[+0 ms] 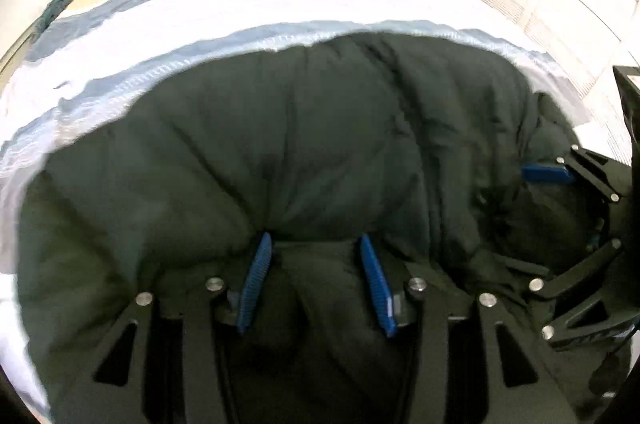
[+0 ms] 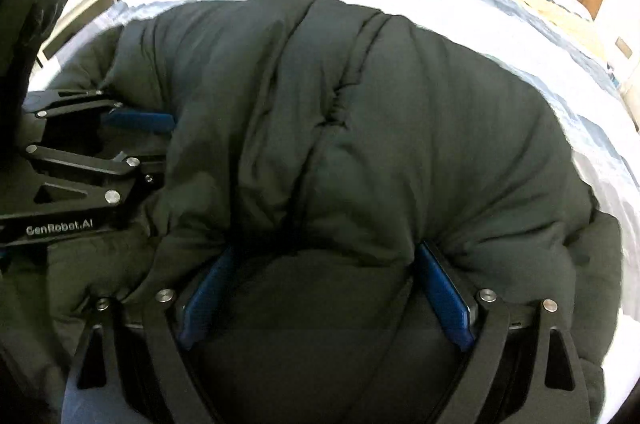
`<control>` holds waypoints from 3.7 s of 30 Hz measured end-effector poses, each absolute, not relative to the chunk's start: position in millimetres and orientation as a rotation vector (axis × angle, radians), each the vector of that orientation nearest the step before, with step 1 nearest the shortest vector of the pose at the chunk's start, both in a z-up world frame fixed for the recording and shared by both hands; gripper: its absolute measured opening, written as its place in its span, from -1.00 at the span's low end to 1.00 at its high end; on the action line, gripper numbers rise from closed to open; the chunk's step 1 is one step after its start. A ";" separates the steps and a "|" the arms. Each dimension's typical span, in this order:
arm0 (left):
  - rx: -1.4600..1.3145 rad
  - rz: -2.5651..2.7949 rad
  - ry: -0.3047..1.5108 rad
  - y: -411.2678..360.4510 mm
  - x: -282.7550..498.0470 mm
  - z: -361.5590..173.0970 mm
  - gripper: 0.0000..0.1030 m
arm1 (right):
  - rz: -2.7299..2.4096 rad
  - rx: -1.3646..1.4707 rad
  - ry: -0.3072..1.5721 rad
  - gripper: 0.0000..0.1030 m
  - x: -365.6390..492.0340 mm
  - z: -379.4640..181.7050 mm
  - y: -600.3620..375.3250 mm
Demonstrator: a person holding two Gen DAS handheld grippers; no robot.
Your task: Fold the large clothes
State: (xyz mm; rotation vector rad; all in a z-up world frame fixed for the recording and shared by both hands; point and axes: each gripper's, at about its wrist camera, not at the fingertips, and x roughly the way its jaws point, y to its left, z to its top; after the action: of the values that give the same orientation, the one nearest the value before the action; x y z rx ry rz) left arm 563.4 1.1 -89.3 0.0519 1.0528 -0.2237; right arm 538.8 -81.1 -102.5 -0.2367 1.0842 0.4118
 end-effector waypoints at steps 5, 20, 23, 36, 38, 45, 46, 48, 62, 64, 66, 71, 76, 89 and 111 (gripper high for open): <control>0.099 -0.257 1.019 -11.5 534.6 -70.4 -0.12 | 0.410 -0.220 1.023 0.74 517.0 -64.8 -107.5; 0.111 -0.199 0.917 -12.1 489.8 -88.3 -0.11 | 0.355 -0.165 0.933 0.73 480.0 -81.0 -137.5; 0.069 -0.168 0.841 -2.5 463.2 -65.2 -0.11 | 0.313 -0.138 0.899 0.73 460.2 -69.4 -144.9; 0.039 -0.050 0.766 29.3 275.4 19.3 -0.11 | 0.266 -0.072 0.830 0.74 281.3 25.0 -159.7; 0.045 -0.029 0.749 32.4 244.7 26.0 -0.10 | 0.255 -0.066 0.829 0.74 258.0 27.1 -160.0; 0.089 0.022 0.688 37.6 169.6 44.2 0.09 | 0.189 -0.011 0.846 0.75 183.9 29.7 -182.1; 0.092 0.023 0.678 38.0 158.3 47.3 0.09 | 0.176 0.002 0.849 0.75 174.7 29.2 -187.8; 0.087 0.023 0.669 38.1 144.9 49.4 0.10 | 0.147 0.017 0.849 0.77 157.7 29.3 -196.8; 0.076 0.071 0.675 57.5 89.3 40.2 0.24 | -0.015 0.134 0.887 0.83 91.7 7.7 -253.5; 0.079 0.082 0.685 60.5 86.5 35.1 0.24 | -0.036 0.147 0.896 0.84 87.5 3.1 -262.6; 0.086 0.095 0.695 63.4 84.4 29.9 0.26 | -0.055 0.159 0.901 0.85 84.7 -0.8 -270.4; 0.077 0.121 0.717 71.8 81.3 21.1 0.33 | -0.110 0.200 0.904 0.93 74.6 -8.5 -293.3; 0.075 0.134 0.721 77.3 78.0 16.7 0.33 | -0.160 0.231 0.893 0.97 64.1 -11.3 -313.7; -0.143 0.174 0.818 170.7 58.8 -13.7 0.33 | -0.176 0.325 0.921 0.99 49.2 -27.0 -350.0; -0.703 -0.096 0.984 267.6 73.2 -128.9 0.33 | 0.042 0.465 1.127 0.99 70.9 -111.8 -331.5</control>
State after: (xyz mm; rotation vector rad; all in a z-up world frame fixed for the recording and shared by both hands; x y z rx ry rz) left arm 73.2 267.6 -128.9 -0.7033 0.9844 -0.0962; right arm 70.9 -331.5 -111.8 0.4648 1.1270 0.0422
